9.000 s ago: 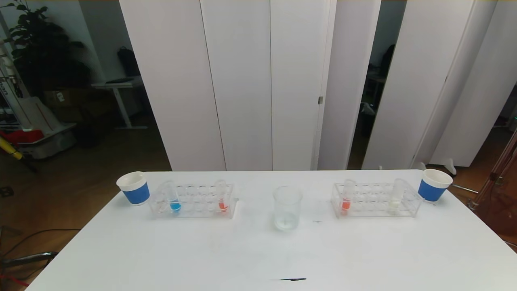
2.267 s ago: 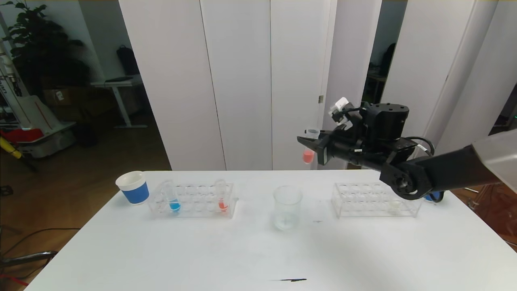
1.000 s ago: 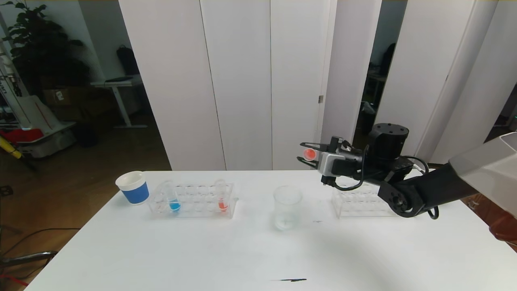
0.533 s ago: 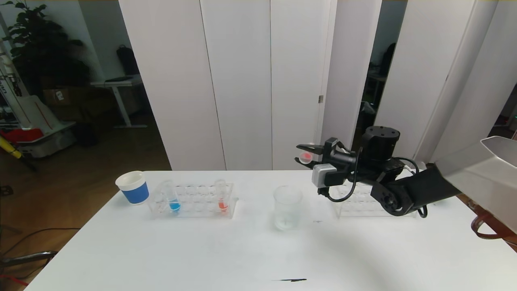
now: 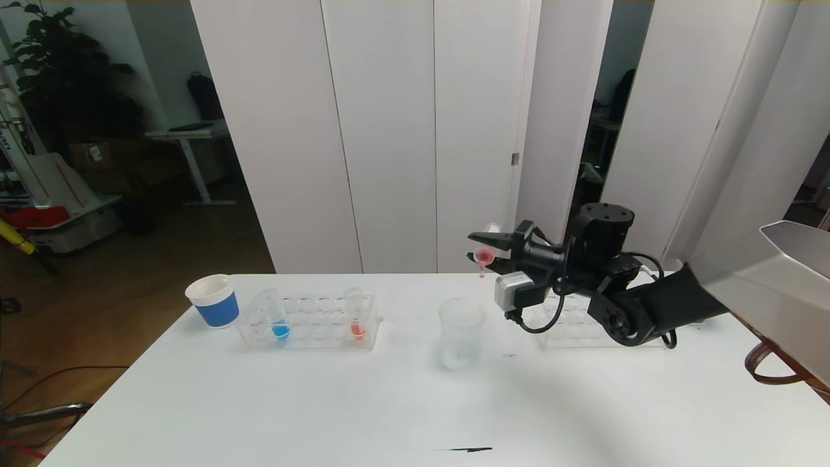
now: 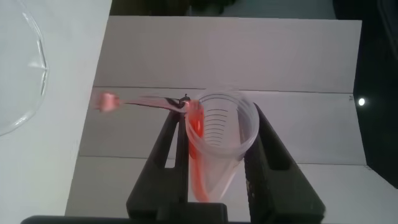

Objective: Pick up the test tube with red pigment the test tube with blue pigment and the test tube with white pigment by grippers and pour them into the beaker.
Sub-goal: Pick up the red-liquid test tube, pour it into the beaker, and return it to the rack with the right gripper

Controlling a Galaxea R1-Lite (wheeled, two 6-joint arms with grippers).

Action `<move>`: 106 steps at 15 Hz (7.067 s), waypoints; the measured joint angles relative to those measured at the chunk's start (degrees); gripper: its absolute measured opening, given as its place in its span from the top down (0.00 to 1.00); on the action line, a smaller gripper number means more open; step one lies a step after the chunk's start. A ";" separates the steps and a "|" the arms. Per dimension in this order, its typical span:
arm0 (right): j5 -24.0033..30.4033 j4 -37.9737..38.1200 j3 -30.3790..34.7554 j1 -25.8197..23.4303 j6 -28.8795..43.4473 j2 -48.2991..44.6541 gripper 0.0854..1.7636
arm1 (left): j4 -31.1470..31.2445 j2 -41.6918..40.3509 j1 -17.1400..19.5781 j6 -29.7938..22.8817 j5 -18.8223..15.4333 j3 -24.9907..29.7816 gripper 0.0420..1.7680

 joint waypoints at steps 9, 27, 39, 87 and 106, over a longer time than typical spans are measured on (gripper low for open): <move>1.35 0.13 -3.08 0.50 -5.94 1.95 0.71 | -0.02 0.00 -0.02 0.00 0.00 0.00 0.01; -4.49 0.28 -6.23 0.11 -6.13 3.50 0.71 | -0.02 0.00 -0.02 0.00 0.00 0.00 0.01; -32.56 0.35 -6.01 0.72 30.04 0.93 0.71 | -0.02 0.00 -0.02 0.00 0.00 0.00 0.01; -57.21 -24.00 16.18 -32.67 89.67 0.83 0.71 | -0.02 0.00 -0.02 0.00 0.00 0.00 0.01; -54.04 -23.34 13.36 -32.98 93.17 9.53 0.10 | -0.02 0.00 -0.02 -0.02 0.00 0.00 0.01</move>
